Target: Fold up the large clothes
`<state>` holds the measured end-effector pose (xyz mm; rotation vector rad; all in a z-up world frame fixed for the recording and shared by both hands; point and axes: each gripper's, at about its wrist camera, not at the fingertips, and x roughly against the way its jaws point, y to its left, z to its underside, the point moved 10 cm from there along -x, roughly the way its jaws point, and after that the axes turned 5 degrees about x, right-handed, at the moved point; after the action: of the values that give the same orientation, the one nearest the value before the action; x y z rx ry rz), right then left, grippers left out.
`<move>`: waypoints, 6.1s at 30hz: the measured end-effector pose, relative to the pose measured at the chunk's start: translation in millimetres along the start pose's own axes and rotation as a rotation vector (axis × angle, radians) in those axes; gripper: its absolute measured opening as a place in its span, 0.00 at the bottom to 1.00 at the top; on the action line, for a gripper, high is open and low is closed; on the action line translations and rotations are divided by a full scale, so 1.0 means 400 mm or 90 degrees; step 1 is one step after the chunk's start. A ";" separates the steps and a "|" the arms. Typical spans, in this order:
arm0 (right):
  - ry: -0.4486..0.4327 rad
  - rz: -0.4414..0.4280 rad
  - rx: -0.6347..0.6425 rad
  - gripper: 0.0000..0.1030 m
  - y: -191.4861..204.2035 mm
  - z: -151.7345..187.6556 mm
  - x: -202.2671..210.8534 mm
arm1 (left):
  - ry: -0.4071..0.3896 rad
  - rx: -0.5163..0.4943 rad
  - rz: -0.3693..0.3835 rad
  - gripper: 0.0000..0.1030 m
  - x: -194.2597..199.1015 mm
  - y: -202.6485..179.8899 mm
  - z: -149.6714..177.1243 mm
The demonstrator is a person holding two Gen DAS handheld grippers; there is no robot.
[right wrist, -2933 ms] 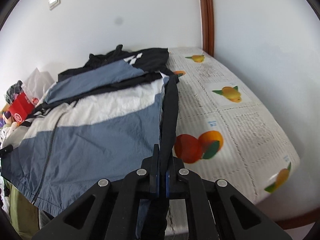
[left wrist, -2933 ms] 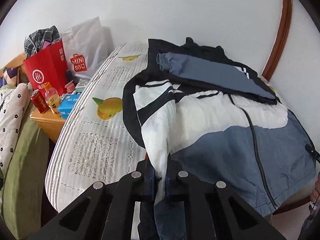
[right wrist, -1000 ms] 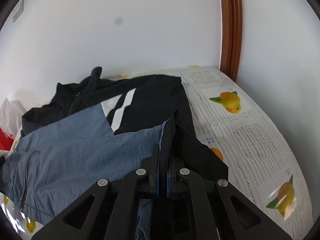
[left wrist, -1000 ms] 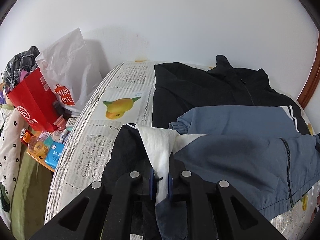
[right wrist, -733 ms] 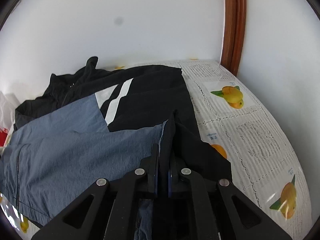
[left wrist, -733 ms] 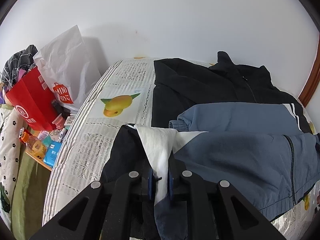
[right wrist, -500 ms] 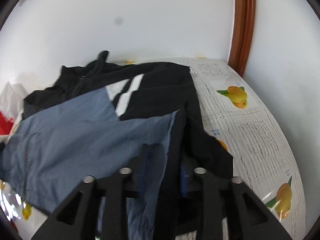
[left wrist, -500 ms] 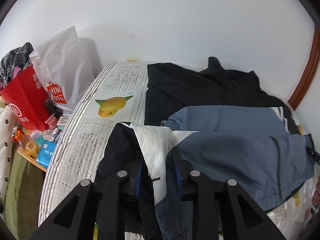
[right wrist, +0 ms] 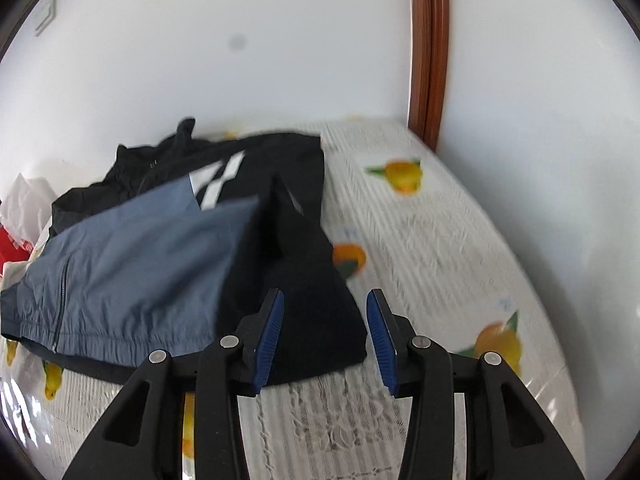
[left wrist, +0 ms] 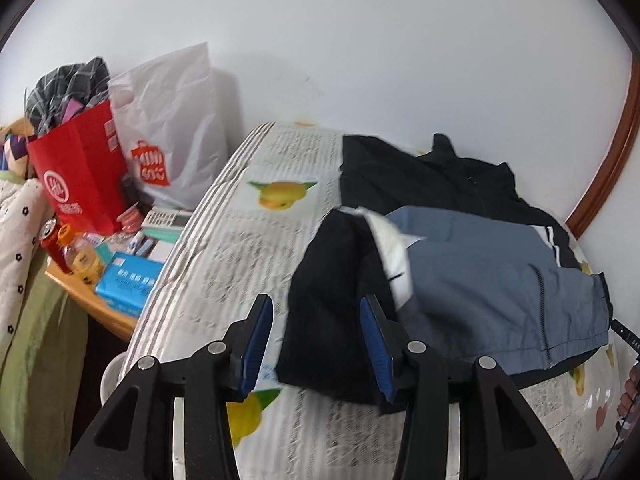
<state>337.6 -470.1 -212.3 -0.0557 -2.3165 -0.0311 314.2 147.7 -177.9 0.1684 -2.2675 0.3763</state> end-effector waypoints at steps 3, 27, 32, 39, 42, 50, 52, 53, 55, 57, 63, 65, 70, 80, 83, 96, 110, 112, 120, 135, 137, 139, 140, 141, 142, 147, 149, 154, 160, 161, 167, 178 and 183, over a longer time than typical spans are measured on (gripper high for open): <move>0.017 -0.019 -0.025 0.42 -0.004 0.031 -0.027 | 0.027 0.013 0.002 0.42 -0.024 0.031 0.033; 0.045 -0.096 -0.045 0.00 0.040 0.063 -0.069 | 0.102 -0.013 0.073 0.08 -0.049 -0.008 0.124; 0.042 -0.102 -0.038 0.00 0.034 0.097 0.003 | 0.104 -0.025 0.074 0.08 0.005 -0.014 0.170; 0.048 -0.103 -0.020 0.00 0.032 0.174 0.079 | 0.105 -0.029 0.062 0.08 0.082 -0.011 0.261; 0.050 -0.110 -0.006 0.00 0.039 0.204 0.108 | 0.106 -0.025 0.054 0.08 0.111 0.009 0.294; 0.032 -0.117 0.009 0.01 0.046 0.200 0.123 | 0.115 -0.018 0.040 0.12 0.127 0.028 0.317; 0.028 -0.103 0.004 0.02 0.039 0.180 0.104 | 0.112 -0.023 0.029 0.13 0.124 0.031 0.313; 0.027 -0.093 0.004 0.02 0.034 0.169 0.091 | 0.112 -0.023 0.026 0.13 0.125 0.029 0.315; 0.020 -0.082 0.004 0.02 0.031 0.147 0.070 | 0.112 -0.025 0.017 0.14 0.124 0.028 0.316; 0.023 -0.068 0.006 0.03 0.030 0.134 0.042 | 0.110 -0.028 0.009 0.15 0.123 0.029 0.315; 0.068 -0.013 0.032 0.06 0.036 0.153 -0.023 | 0.105 -0.024 -0.005 0.19 0.136 0.036 0.306; 0.056 0.005 0.036 0.09 0.036 0.148 0.007 | 0.098 -0.027 -0.009 0.23 0.148 0.040 0.304; 0.017 -0.013 0.037 0.32 0.056 0.139 0.106 | 0.074 -0.019 0.016 0.36 0.196 0.043 0.296; 0.005 -0.084 0.046 0.43 0.166 0.139 0.137 | 0.042 -0.024 0.078 0.39 0.254 -0.023 0.280; 0.019 -0.079 0.023 0.43 0.167 0.137 0.114 | 0.054 -0.020 0.091 0.39 0.231 -0.041 0.281; 0.043 -0.055 0.042 0.40 0.194 0.125 0.028 | 0.097 -0.019 0.094 0.39 0.126 -0.078 0.297; -0.059 -0.100 0.044 0.07 0.216 0.042 0.148 | 0.045 -0.030 0.115 0.12 0.196 -0.104 0.241; -0.079 -0.110 0.035 0.07 0.218 0.009 0.169 | 0.026 -0.024 0.120 0.12 0.211 -0.106 0.211; -0.131 -0.119 0.021 0.07 0.236 -0.109 0.186 | 0.001 -0.004 0.118 0.12 0.192 -0.117 0.125; -0.051 -0.078 0.008 0.08 0.220 -0.119 -0.058 | 0.045 0.002 0.090 0.15 0.019 -0.118 0.094; -0.038 -0.072 0.003 0.08 0.216 -0.112 -0.085 | 0.049 -0.005 0.084 0.16 0.003 -0.123 0.093; -0.022 -0.058 0.004 0.10 0.213 -0.102 -0.115 | 0.054 -0.009 0.081 0.17 -0.011 -0.127 0.092; -0.016 -0.052 0.005 0.11 0.214 -0.098 -0.125 | 0.057 -0.010 0.079 0.18 -0.017 -0.129 0.092; -0.010 -0.045 0.008 0.12 0.213 -0.095 -0.132 | 0.059 -0.011 0.077 0.19 -0.023 -0.130 0.090; -0.004 -0.038 0.013 0.13 0.214 -0.091 -0.136 | 0.063 -0.013 0.075 0.21 -0.027 -0.131 0.090; 0.008 -0.020 0.046 0.35 0.216 -0.084 -0.093 | 0.068 -0.033 0.084 0.33 -0.013 -0.143 0.099; -0.002 -0.027 0.061 0.38 0.223 -0.079 -0.051 | 0.066 -0.039 0.097 0.50 0.001 -0.151 0.107; -0.006 -0.058 0.085 0.43 0.256 -0.040 0.035 | 0.062 -0.052 0.097 0.52 0.044 -0.152 0.136; 0.043 -0.117 0.127 0.42 0.341 0.062 0.039 | 0.067 -0.072 0.088 0.52 0.098 -0.144 0.190; 0.052 -0.124 0.129 0.40 0.352 0.078 0.031 | 0.071 -0.081 0.088 0.52 0.106 -0.146 0.204; 0.081 -0.126 0.128 0.21 0.398 0.126 -0.029 | 0.098 -0.102 0.098 0.51 0.110 -0.165 0.268; 0.090 -0.115 0.118 0.21 0.428 0.125 -0.075 | 0.103 -0.146 0.041 0.22 0.015 -0.199 0.306; 0.085 -0.118 0.114 0.21 0.448 0.115 -0.077 | 0.082 -0.153 0.023 0.22 -0.002 -0.193 0.276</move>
<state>333.8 -290.1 -265.1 0.2453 -2.1749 0.0757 254.9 39.0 -230.8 -0.0199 -2.1700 0.1261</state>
